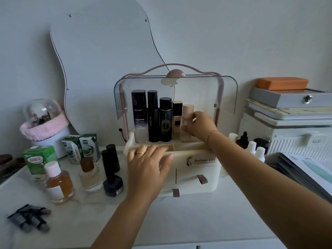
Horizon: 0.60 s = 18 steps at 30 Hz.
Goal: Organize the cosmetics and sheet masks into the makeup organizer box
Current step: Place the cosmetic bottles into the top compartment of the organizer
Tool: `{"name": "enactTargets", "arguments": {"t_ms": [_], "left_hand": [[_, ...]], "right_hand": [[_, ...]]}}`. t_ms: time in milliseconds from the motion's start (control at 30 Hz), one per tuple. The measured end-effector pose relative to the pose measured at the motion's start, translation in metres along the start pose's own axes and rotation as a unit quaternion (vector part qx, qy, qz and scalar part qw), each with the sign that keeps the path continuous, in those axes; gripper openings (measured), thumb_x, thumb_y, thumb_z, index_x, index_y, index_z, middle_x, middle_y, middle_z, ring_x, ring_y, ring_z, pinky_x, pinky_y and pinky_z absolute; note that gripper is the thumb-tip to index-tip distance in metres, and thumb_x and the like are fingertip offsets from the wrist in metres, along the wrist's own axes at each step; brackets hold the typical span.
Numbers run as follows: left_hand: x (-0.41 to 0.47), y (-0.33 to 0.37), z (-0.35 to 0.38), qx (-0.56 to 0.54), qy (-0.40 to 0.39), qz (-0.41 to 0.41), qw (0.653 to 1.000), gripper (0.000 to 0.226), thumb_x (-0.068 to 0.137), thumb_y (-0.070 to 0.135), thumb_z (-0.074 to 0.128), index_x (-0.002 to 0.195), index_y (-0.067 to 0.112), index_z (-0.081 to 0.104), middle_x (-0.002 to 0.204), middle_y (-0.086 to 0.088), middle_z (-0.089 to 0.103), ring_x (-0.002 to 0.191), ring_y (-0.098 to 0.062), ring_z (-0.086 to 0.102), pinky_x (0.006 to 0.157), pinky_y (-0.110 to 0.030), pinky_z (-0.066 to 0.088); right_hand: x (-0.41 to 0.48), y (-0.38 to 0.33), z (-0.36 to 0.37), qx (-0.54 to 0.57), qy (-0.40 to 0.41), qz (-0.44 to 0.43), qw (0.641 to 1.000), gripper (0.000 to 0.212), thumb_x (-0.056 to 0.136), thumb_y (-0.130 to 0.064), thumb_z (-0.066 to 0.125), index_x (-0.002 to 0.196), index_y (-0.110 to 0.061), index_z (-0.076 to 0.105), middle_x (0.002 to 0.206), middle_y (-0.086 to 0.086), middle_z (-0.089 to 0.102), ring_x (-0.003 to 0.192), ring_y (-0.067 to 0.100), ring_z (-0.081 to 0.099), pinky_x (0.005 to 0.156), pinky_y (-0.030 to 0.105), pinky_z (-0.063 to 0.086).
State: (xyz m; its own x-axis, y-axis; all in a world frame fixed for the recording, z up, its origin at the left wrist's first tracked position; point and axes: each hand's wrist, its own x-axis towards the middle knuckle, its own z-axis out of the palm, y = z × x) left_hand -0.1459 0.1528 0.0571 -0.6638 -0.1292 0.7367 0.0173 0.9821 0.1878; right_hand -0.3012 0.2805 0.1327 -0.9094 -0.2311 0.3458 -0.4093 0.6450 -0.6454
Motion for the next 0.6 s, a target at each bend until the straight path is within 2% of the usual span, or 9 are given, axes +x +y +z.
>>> {"name": "enactTargets", "arguments": {"t_ms": [133, 300, 433, 500, 567, 600], "left_hand": [[0.0, 0.0, 0.001, 0.001, 0.001, -0.001, 1.0, 0.042, 0.093, 0.05, 0.035, 0.097, 0.025, 0.068, 0.092, 0.01, 0.069, 0.089, -0.021, 0.06, 0.084, -0.036, 0.029], [0.0, 0.0, 0.001, 0.002, -0.001, -0.002, 1.0, 0.044, 0.094, 0.051, 0.033, 0.096, 0.025, 0.068, 0.091, 0.011, 0.068, 0.09, -0.021, 0.059, 0.084, -0.036, 0.03], [0.0, 0.0, 0.002, 0.006, 0.004, 0.005, 1.0, 0.042, 0.094, 0.05, 0.035, 0.094, 0.023, 0.068, 0.091, 0.009, 0.068, 0.09, -0.023, 0.059, 0.083, -0.037, 0.03], [0.0, -0.001, 0.002, 0.008, 0.009, 0.012, 1.0, 0.04, 0.094, 0.049, 0.037, 0.094, 0.023, 0.067, 0.091, 0.008, 0.069, 0.09, -0.023, 0.06, 0.082, -0.038, 0.03], [0.0, -0.002, 0.003, 0.014, 0.014, 0.016, 1.0, 0.04, 0.093, 0.048, 0.038, 0.095, 0.022, 0.068, 0.092, 0.007, 0.07, 0.092, -0.024, 0.06, 0.082, -0.038, 0.03], [0.0, -0.003, 0.003, 0.016, 0.016, 0.016, 1.0, 0.04, 0.093, 0.048, 0.038, 0.095, 0.022, 0.068, 0.093, 0.006, 0.07, 0.093, -0.025, 0.06, 0.082, -0.038, 0.03]], "right_hand": [[0.002, 0.0, 0.004, -0.054, -0.007, -0.003, 0.998, 0.023, 0.083, -0.012, 0.058, 0.104, -0.003, 0.059, 0.102, 0.014, 0.066, 0.096, 0.029, 0.06, 0.071, 0.027, 0.039], [0.006, -0.003, 0.005, -0.073, -0.026, 0.014, 0.997, 0.03, 0.082, -0.009, 0.06, 0.11, -0.003, 0.055, 0.109, 0.014, 0.063, 0.09, 0.026, 0.055, 0.071, 0.028, 0.039], [-0.007, -0.008, -0.004, -0.091, -0.027, 0.02, 0.995, 0.034, 0.087, -0.011, 0.058, 0.118, -0.001, 0.05, 0.114, 0.016, 0.061, 0.101, 0.029, 0.058, 0.073, 0.029, 0.044], [-0.028, -0.008, -0.014, -0.063, 0.008, -0.013, 0.998, 0.041, 0.088, -0.017, 0.062, 0.123, -0.002, 0.048, 0.116, 0.013, 0.06, 0.103, 0.026, 0.058, 0.082, 0.03, 0.047], [-0.063, 0.0, -0.022, 0.009, 0.089, -0.081, 0.993, 0.04, 0.086, -0.02, 0.065, 0.123, -0.009, 0.053, 0.113, 0.005, 0.062, 0.101, 0.018, 0.06, 0.088, 0.029, 0.05], [-0.083, 0.007, -0.024, 0.056, 0.142, -0.119, 0.981, 0.034, 0.086, -0.02, 0.065, 0.118, -0.013, 0.057, 0.108, 0.0, 0.064, 0.096, 0.012, 0.061, 0.086, 0.025, 0.051]]}}
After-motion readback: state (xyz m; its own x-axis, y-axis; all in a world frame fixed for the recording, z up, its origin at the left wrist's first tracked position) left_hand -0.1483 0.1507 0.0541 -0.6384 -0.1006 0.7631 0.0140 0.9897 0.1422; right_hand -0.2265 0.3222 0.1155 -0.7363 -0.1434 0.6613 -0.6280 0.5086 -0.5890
